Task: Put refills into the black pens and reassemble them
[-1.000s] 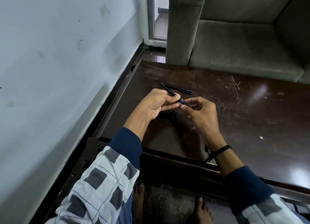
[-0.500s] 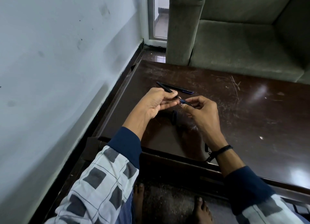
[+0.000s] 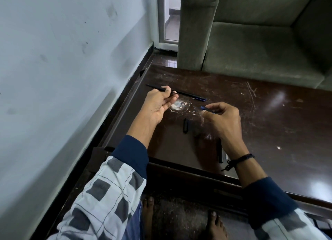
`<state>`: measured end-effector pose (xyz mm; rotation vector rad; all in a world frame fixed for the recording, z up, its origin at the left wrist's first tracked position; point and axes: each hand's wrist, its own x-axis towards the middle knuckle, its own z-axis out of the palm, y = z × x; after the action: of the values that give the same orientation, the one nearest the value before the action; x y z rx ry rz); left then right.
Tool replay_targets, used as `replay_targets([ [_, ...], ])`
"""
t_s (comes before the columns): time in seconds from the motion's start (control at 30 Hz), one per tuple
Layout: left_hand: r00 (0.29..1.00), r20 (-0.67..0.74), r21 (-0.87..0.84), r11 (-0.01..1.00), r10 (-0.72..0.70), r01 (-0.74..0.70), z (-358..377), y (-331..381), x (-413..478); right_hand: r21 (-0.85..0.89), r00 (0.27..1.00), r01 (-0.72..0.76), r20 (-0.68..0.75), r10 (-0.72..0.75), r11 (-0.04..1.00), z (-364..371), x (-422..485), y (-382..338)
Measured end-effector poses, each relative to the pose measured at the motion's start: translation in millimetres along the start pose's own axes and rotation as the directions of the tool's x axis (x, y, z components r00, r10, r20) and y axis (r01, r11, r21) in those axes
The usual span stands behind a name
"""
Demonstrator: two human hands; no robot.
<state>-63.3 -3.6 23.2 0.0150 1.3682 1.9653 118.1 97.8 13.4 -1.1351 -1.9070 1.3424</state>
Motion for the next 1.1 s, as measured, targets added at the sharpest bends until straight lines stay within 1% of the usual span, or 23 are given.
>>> replay_targets([
  [0.07, 1.000, -0.026, -0.035, 0.999, 0.010, -0.010, -0.7, -0.1, 0.5, -0.087, 1.000, 0.006, 0.003, -0.006, 0.996, -1.3, 0.7, 3.0],
  [0.17, 0.999, -0.037, -0.054, 0.998, 0.006, -0.008, 1.2, -0.7, -0.6, -0.264, 0.995, 0.015, 0.096, 0.011, 0.964, 1.0, 1.1, 6.3],
  [0.23, 0.999, -0.038, -0.059, 0.998, 0.002, -0.004, 2.5, -1.0, -1.2, -0.366, 0.986, 0.025, 0.164, 0.039, 0.930, 5.2, 0.7, 7.5],
  [0.33, 0.999, -0.035, -0.063, 0.998, 0.001, -0.003, 2.7, -1.1, -0.8, -0.498, 0.977, 0.094, 0.215, 0.017, 0.862, 11.2, -3.9, 9.2],
  [0.57, 1.000, -0.018, -0.058, 0.998, -0.005, 0.004, 1.8, -2.8, -0.1, -0.587, 0.971, 0.107, 0.236, 0.044, 0.802, 17.8, -8.6, 14.5],
  [0.77, 1.000, 0.004, -0.049, 0.999, -0.009, 0.009, 2.1, -4.1, 0.6, -0.605, 0.961, 0.062, 0.251, 0.116, 0.794, 16.4, -9.5, 9.0],
  [0.83, 1.000, 0.008, -0.061, 0.998, -0.016, 0.016, 2.2, -5.2, 0.6, -0.520, 0.975, 0.063, 0.214, 0.058, 0.852, 14.8, -10.6, 5.7],
  [0.9, 0.999, 0.025, -0.069, 0.997, -0.032, 0.034, 4.5, -7.8, -1.4, -0.343, 0.992, 0.089, 0.119, -0.051, 0.935, 12.9, -11.4, 1.7],
  [0.93, 0.998, 0.042, -0.072, 0.996, -0.043, 0.046, 6.8, -9.9, -3.2, -0.227, 0.995, 0.093, 0.067, -0.079, 0.970, 11.8, -11.1, -0.5],
  [1.0, 0.993, 0.083, -0.079, 0.993, -0.078, 0.085, 12.9, -16.0, -7.7, 0.051, 0.999, 0.043, 0.024, -0.044, 0.998, 9.0, -9.5, -3.8],
  [1.03, 0.989, 0.104, -0.085, 0.990, -0.103, 0.112, 16.1, -19.6, -10.1, 0.179, 0.999, -0.002, 0.038, -0.005, 0.984, 7.7, -8.4, -4.2],
  [1.1, 0.979, 0.138, -0.098, 0.981, -0.152, 0.166, 21.3, -26.0, -14.3, 0.339, 0.995, -0.082, 0.081, 0.058, 0.937, 5.6, -6.6, -3.1],
])
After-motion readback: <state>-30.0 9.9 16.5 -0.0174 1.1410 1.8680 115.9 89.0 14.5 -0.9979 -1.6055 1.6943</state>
